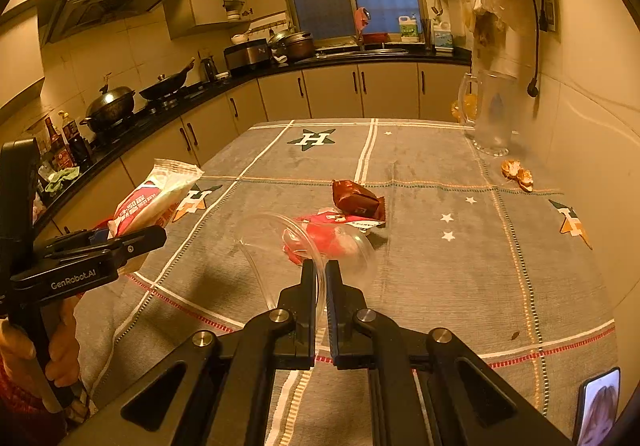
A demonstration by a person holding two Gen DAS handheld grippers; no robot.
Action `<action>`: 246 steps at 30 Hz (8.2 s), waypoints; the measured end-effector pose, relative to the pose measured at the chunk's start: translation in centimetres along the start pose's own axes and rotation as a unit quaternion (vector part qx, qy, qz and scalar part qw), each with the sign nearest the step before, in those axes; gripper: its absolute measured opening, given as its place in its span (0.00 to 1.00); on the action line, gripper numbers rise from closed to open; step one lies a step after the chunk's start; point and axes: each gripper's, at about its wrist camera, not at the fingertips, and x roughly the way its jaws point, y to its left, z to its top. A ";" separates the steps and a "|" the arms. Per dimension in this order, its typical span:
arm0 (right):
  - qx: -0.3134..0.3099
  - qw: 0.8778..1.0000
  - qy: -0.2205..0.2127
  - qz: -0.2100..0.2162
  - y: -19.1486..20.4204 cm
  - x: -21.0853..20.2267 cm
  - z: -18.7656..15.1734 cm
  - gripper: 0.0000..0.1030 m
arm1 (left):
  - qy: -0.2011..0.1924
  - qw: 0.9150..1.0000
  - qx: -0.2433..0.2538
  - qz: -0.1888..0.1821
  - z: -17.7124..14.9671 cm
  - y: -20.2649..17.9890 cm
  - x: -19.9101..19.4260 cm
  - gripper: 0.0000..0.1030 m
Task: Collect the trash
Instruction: 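Lift the wipe pack in the left tool while the right tool holds the clear cup, then carry the wipe pack and clear cup over the red basket, then open the left tool over the basket while the right tool drops the cup in, then move both open tools back toward the red chip bag and brown wrapper, then grasp the red chip bag with the right tool while the left tool grasps the brown wrapper, then lift and carry the brown wrapper and red chip bag toward the red basket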
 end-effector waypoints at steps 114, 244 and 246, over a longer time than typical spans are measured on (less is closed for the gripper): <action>0.030 0.967 0.074 0.242 13.3 9.2 6.4 0.30 | -0.012 0.984 -0.086 0.153 -2.5 13.6 -6.3 0.71; 0.123 0.982 -0.037 0.138 -4.9 3.4 3.6 0.10 | 0.026 0.998 -0.047 -0.019 2.8 -0.6 2.2 0.31; 0.116 0.982 -0.032 0.146 -3.7 3.4 3.7 0.10 | 0.021 0.998 -0.053 -0.017 2.5 0.5 1.5 0.31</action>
